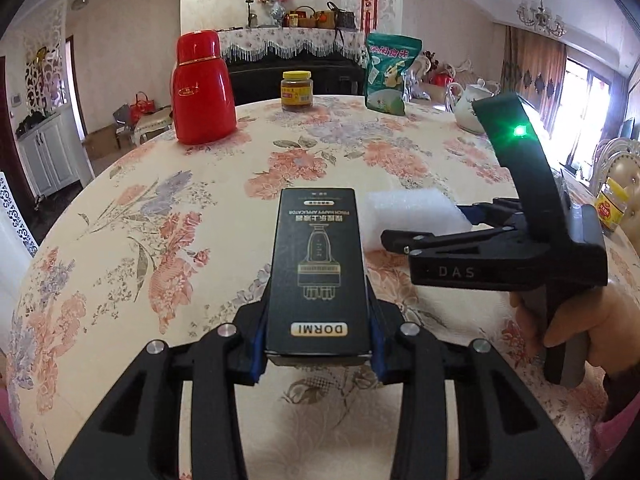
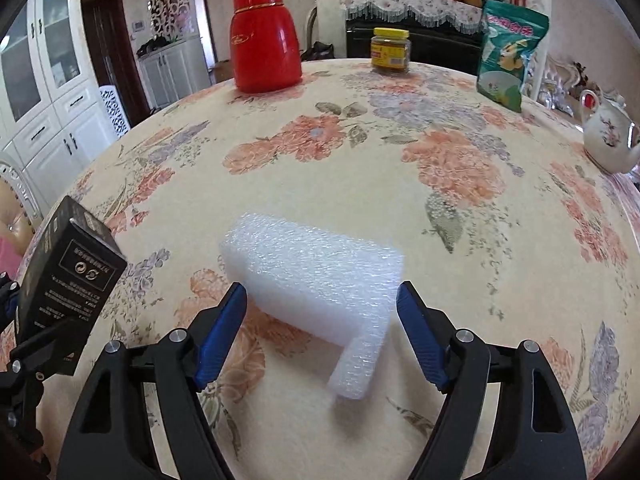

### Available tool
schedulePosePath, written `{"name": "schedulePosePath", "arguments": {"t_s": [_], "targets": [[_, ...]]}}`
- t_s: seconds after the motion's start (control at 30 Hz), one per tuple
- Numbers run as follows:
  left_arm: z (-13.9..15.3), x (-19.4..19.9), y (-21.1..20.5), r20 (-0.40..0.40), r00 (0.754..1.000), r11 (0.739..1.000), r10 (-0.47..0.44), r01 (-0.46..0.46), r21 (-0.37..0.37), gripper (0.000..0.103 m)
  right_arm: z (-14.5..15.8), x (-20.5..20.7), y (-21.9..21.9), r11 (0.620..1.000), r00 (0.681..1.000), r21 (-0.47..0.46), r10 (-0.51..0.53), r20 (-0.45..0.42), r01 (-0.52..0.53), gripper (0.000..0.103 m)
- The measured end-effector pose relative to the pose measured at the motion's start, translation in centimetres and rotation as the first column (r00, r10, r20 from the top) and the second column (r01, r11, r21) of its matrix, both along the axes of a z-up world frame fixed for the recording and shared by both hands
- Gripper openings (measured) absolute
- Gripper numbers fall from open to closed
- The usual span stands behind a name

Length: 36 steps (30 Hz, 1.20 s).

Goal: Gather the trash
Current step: 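Grasp the black DORMI box with the left tool while the right tool grasps the white foam block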

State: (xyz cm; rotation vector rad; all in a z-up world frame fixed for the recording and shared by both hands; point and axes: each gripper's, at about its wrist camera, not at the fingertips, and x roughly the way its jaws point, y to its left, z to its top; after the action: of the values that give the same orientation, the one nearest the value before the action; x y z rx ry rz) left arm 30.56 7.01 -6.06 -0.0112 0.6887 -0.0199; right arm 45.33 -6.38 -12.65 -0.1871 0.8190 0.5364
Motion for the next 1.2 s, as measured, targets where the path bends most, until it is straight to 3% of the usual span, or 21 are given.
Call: {"name": "schedulePosePath", "arguments": {"t_s": [0.2,0.53,0.8,1.2], "targets": [[-0.2,-0.3,0.3,0.010,1.000,1.000,-0.001,0.001,0.009,0.038,1.0,-2.2,0.8,1.000,0.994,-0.027,0.001,0.105,0.002,0.061],[0.1,-0.7,1.0,0.030,1.000,1.000,0.005,-0.005,-0.004,0.038,1.5,-3.6,-1.1,0.995,0.994,0.036,-0.092,0.051,0.090,0.061],[1.1,-1.6,-0.2,0.045,0.999,1.000,-0.012,0.011,0.020,0.038,2.7,-8.5,-3.7,0.988,0.988,0.065,-0.146,0.044,0.143,0.062],[4.0,-10.4,-2.4,0.103,0.993,0.997,-0.065,0.062,0.039,0.038,4.7,-17.3,-8.2,0.956,0.973,0.205,-0.224,0.054,0.208,0.062]]}}
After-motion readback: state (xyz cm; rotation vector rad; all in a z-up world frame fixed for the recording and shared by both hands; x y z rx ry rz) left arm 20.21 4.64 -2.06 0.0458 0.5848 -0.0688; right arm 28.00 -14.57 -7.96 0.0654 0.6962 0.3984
